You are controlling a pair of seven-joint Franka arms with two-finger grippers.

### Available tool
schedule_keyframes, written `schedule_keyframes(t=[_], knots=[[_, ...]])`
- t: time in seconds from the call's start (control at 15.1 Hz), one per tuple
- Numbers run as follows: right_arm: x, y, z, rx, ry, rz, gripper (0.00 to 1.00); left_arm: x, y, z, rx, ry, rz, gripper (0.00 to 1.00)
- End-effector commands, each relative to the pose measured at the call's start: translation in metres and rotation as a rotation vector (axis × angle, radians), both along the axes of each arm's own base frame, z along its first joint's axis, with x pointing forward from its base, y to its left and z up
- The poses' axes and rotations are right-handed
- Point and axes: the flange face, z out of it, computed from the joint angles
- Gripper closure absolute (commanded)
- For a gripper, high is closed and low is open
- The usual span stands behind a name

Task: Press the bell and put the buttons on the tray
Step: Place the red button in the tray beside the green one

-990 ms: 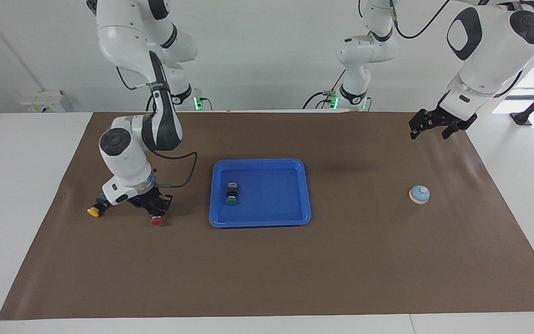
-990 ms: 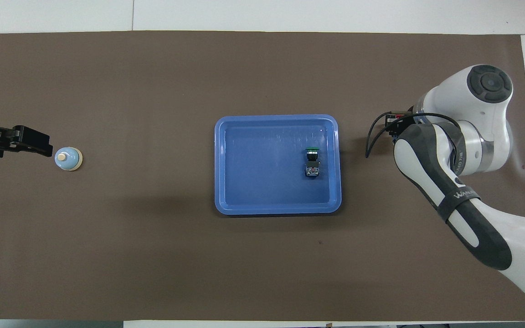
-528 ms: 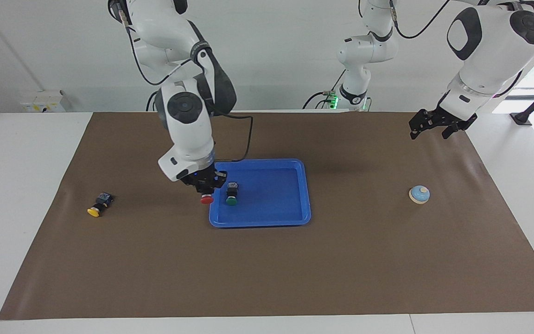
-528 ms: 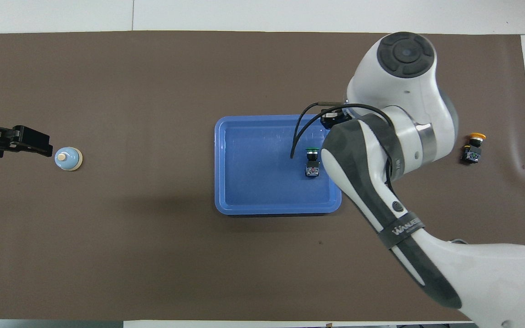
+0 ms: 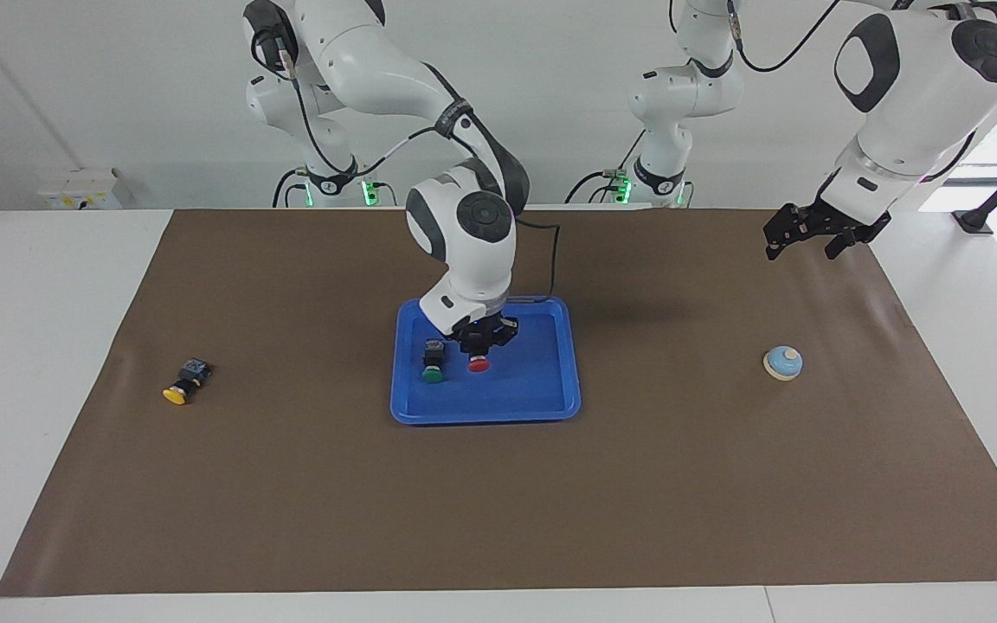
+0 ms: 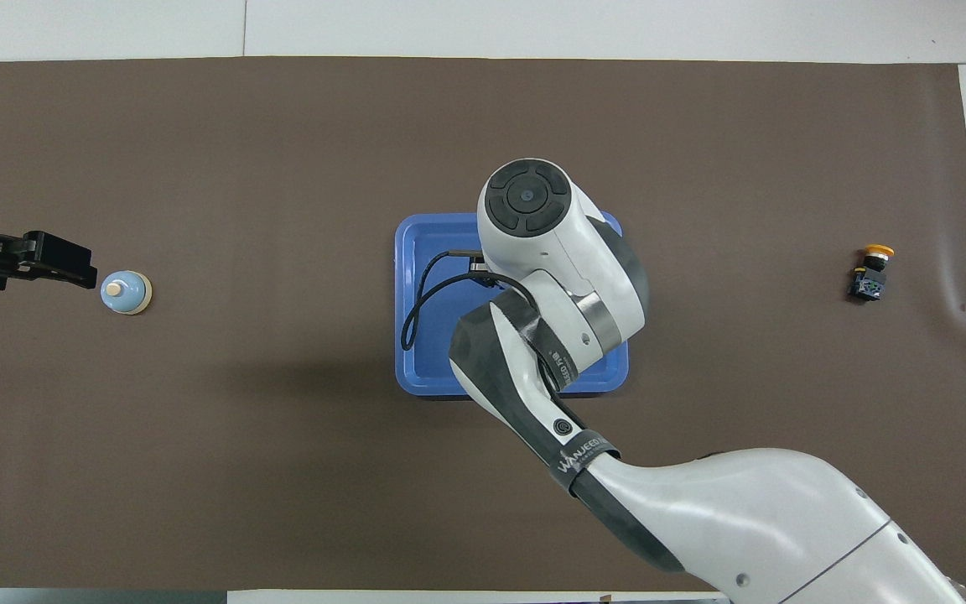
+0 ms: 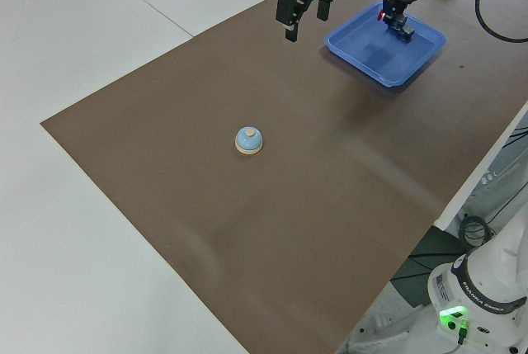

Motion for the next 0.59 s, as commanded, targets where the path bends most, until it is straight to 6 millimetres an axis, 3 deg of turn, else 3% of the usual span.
schedule_keyframes(t=[0.0, 0.2, 0.33, 0.4, 0.46, 0.53], knots=[[-0.010, -0.004, -0.020, -0.008, 0.003, -0.043, 1.00, -0.004, 0.001, 0.005, 0.002, -0.001, 0.011, 0.00], [-0.031, 0.002, -0.031, -0.013, 0.005, -0.052, 1.00, -0.004, 0.001, 0.005, 0.002, -0.001, 0.011, 0.00], [-0.033, -0.001, -0.034, -0.019, 0.013, -0.060, 1.00, -0.004, 0.001, 0.005, 0.002, -0.001, 0.011, 0.00], [-0.033, -0.002, -0.034, -0.023, 0.016, -0.068, 0.89, -0.004, 0.001, 0.005, 0.002, -0.001, 0.011, 0.00], [-0.033, -0.002, -0.033, -0.024, 0.017, -0.071, 0.01, -0.004, 0.001, 0.005, 0.002, -0.001, 0.011, 0.00], [-0.031, -0.002, -0.030, -0.025, 0.016, -0.075, 0.00, -0.004, 0.001, 0.005, 0.002, -0.001, 0.011, 0.00]])
